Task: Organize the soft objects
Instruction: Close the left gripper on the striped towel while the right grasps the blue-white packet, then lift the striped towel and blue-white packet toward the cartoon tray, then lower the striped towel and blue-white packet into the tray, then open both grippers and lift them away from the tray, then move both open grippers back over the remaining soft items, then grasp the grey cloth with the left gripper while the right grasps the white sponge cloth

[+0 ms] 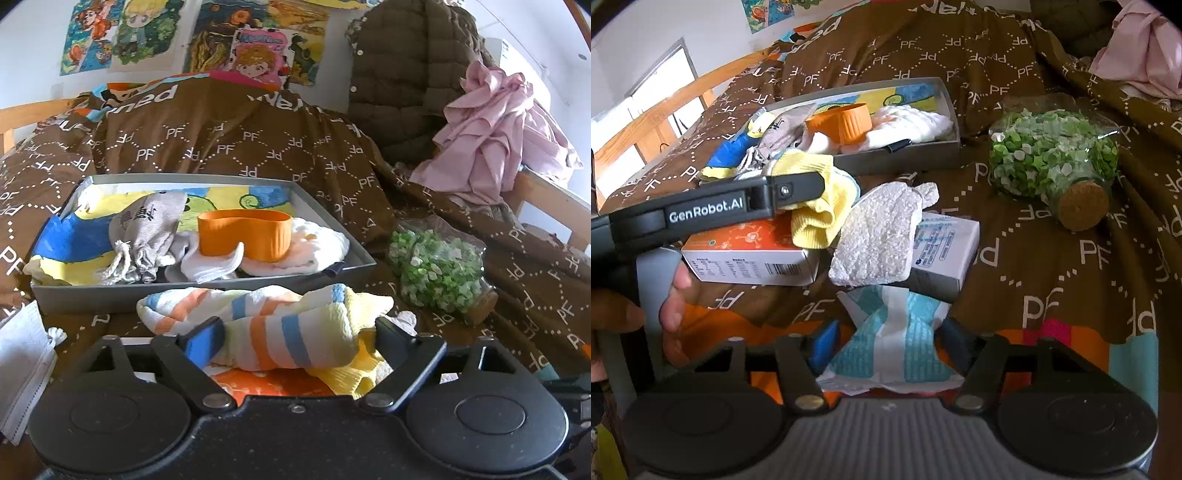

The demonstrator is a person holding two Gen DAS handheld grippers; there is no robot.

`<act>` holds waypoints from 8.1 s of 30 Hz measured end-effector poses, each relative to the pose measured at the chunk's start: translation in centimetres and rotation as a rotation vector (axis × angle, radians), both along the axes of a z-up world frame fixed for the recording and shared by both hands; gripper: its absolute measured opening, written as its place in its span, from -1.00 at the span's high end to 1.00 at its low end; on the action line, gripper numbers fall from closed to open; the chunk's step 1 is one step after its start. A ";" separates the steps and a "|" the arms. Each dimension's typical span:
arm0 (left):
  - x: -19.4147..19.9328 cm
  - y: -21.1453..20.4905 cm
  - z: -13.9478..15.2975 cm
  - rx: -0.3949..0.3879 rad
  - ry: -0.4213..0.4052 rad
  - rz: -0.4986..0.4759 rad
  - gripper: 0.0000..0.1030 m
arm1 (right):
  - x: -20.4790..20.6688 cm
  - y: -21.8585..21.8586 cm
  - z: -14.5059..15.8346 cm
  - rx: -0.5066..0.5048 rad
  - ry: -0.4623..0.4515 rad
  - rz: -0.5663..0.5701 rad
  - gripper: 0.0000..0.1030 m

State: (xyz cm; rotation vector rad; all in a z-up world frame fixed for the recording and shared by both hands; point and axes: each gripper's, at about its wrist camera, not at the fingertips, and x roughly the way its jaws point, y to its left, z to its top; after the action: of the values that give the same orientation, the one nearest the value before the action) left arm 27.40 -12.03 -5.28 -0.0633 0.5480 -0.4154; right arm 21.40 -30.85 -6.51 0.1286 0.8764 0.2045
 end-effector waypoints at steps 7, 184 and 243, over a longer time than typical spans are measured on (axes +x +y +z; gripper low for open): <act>0.4 0.5 -0.2 -0.015 0.023 0.013 -0.28 | 0.0 0.3 -0.3 -0.001 0.016 0.013 -0.02; -16.8 7.6 8.2 0.004 -0.204 0.328 -0.98 | -10.5 3.4 8.8 -0.047 -0.515 -0.011 -0.99; -4.7 13.5 1.6 0.079 -0.048 0.354 -0.98 | -1.1 9.6 0.6 -0.214 -0.252 -0.028 -0.99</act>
State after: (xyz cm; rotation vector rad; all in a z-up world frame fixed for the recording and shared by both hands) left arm 22.74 1.45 -3.72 -0.0731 0.4931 -0.0502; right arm 20.27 -21.30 -5.88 -0.0835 0.6400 0.0974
